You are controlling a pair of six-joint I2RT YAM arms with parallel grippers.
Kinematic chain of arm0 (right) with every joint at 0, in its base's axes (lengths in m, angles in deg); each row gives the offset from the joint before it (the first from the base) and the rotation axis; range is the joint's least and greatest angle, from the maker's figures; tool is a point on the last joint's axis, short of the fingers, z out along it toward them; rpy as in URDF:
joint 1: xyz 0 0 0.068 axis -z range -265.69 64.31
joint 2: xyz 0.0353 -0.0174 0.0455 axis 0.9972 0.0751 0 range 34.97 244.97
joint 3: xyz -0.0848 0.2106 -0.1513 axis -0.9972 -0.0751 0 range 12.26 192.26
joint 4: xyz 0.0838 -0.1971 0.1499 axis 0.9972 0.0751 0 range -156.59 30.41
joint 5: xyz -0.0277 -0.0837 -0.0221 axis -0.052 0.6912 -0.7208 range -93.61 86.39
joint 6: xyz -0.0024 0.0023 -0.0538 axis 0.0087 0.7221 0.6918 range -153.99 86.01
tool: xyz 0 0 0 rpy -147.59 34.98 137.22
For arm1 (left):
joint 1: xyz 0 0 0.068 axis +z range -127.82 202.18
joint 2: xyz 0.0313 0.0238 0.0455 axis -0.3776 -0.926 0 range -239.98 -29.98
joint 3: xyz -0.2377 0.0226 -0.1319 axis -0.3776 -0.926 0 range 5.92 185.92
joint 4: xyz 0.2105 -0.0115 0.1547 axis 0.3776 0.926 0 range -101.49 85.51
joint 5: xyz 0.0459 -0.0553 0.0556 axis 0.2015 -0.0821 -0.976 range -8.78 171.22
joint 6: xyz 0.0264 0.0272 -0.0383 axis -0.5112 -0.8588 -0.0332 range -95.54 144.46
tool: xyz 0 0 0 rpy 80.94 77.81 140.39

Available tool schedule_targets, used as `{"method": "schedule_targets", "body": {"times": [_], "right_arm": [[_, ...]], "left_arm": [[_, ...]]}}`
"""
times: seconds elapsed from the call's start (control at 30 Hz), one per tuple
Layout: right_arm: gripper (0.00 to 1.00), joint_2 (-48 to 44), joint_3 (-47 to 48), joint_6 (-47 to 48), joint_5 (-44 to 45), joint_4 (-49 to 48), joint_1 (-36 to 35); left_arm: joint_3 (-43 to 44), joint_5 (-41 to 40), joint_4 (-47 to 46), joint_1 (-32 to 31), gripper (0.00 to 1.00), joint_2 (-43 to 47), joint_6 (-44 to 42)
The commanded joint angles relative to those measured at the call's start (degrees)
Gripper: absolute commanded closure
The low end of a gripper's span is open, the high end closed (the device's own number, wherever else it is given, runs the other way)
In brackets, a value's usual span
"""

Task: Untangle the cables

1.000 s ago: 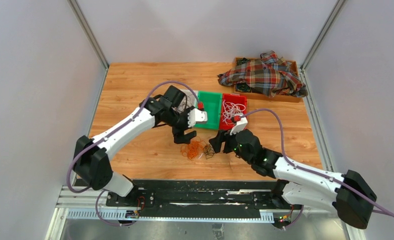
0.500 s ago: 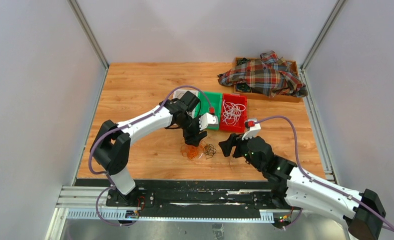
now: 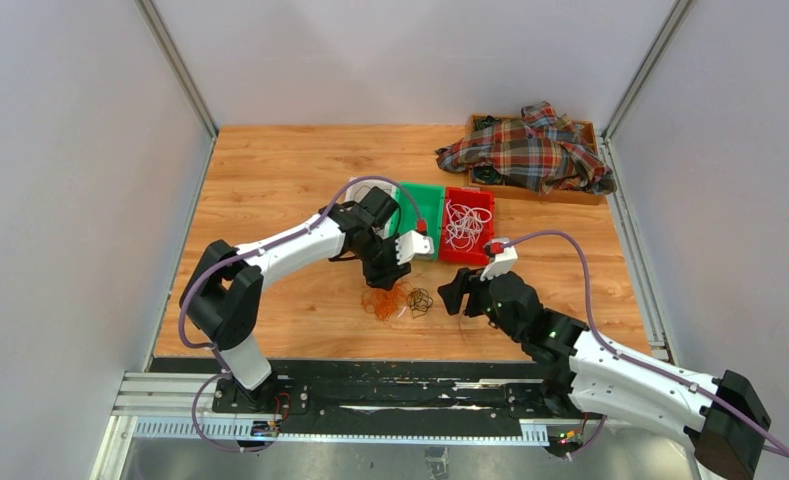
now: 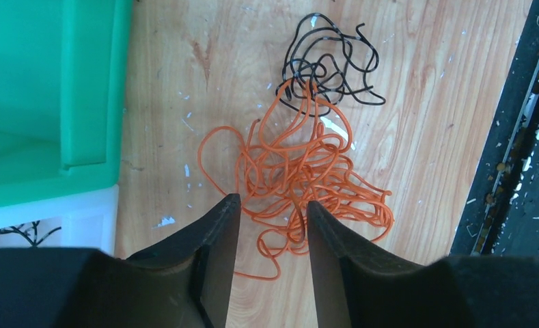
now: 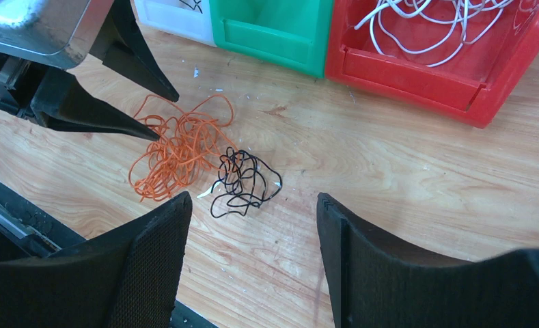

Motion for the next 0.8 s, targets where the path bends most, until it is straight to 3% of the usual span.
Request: {"method": "schedule_targets", "body": {"times": [0.0, 0.1, 0.27, 0.43, 0.77], "right_arm": [[0.33, 0.23, 1.16, 0.87, 1.07, -1.01, 0.83], [0.35, 0.28, 1.44, 0.85, 0.92, -1.23, 0.83], [0.41, 0.16, 1.59, 1.02, 0.91, -1.33, 0.83], [0.4, 0.11, 1.57, 1.03, 0.96, -2.23, 0.83], [0.23, 6.07, 6.87, 5.75, -6.17, -9.73, 0.67]], "left_arm": [[-1.2, 0.57, 0.73, -0.24, 0.54, 2.28, -1.6], [-1.12, -2.1, -1.11, -0.24, 0.63, 1.39, 0.02], [-0.81, -5.25, -4.01, -0.24, 0.97, 1.6, 2.44], [-0.33, -6.57, -3.56, -0.24, 0.99, 5.18, 4.01], [5.89, -3.34, 8.51, -0.24, 0.99, 17.88, 9.44]]}}
